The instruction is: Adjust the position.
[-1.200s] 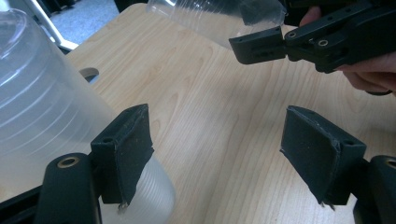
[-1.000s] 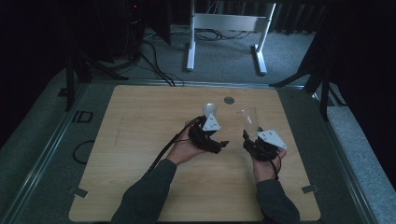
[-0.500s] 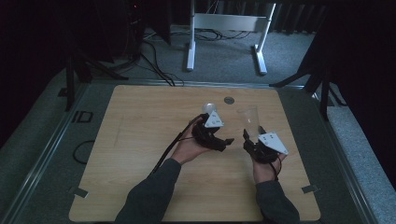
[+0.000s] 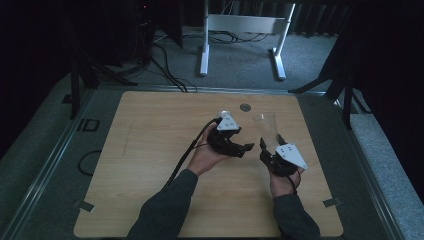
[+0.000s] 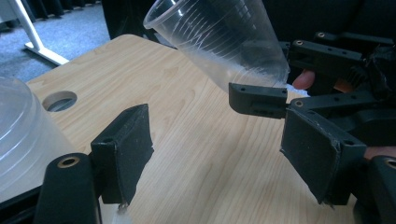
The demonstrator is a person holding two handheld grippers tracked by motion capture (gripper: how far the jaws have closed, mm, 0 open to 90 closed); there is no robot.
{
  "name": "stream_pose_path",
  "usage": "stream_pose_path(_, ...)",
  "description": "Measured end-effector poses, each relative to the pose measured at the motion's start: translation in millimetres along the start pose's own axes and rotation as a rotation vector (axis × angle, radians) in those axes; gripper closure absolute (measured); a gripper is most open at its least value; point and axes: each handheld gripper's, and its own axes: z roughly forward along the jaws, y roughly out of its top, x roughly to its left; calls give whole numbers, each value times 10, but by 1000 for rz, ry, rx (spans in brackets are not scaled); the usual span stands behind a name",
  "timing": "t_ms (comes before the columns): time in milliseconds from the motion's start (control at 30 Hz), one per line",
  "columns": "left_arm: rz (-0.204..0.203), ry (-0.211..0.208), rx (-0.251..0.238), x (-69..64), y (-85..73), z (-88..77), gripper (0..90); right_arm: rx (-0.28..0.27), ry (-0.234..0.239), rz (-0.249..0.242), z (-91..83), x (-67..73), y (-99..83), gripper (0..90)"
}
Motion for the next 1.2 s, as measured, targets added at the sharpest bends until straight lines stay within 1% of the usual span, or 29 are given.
stream_pose_path(167, -11, 4, -12, 3, 8, 14, 243, -3, 3, -1, -4, 9, 2, 418)
stream_pose_path(200, -24, 1, -23, 7, 12, 19, 243, -5, 2, 0, -7, 12, 1, 418)
stream_pose_path(300, -38, 2, -37, 8, 19, 24, 243, -16, -1, 0, -18, 24, 0, 418)
stream_pose_path(400, -42, 6, -43, 3, 25, 27, 243, -18, -3, -1, -26, 30, 1, 418)
stream_pose_path(433, -49, 0, -51, 2, 33, 33, 243, -23, -3, -1, -31, 36, 2, 418)
stream_pose_path(467, -52, 2, -55, 0, 37, 35, 243, -30, -4, -5, -41, 41, 7, 418)
stream_pose_path(633, -78, -11, -68, 0, 43, 63, 243, -43, -2, -3, -60, 59, 9, 419)
stream_pose_path(700, -88, -9, -78, -3, 46, 73, 243, -45, -1, -4, -64, 62, 6, 418)
stream_pose_path(767, -104, -21, -88, 0, 53, 81, 243, -48, -2, -6, -68, 70, 3, 418)
stream_pose_path(900, -112, -25, -98, -3, 70, 87, 243, -53, 0, -8, -77, 86, 1, 418)
stream_pose_path(967, -126, -36, -106, 1, 77, 90, 243, -57, 1, -12, -81, 93, 2, 418)
stream_pose_path(1033, -126, -36, -106, 1, 77, 90, 243, -56, 1, -13, -83, 99, 2, 418)
stream_pose_path(1067, -125, -27, -112, -9, 87, 104, 243, -61, 2, -17, -88, 113, 1, 418)
stream_pose_path(1200, -130, -30, -114, -11, 91, 116, 243, -65, 4, -15, -91, 130, -1, 418)
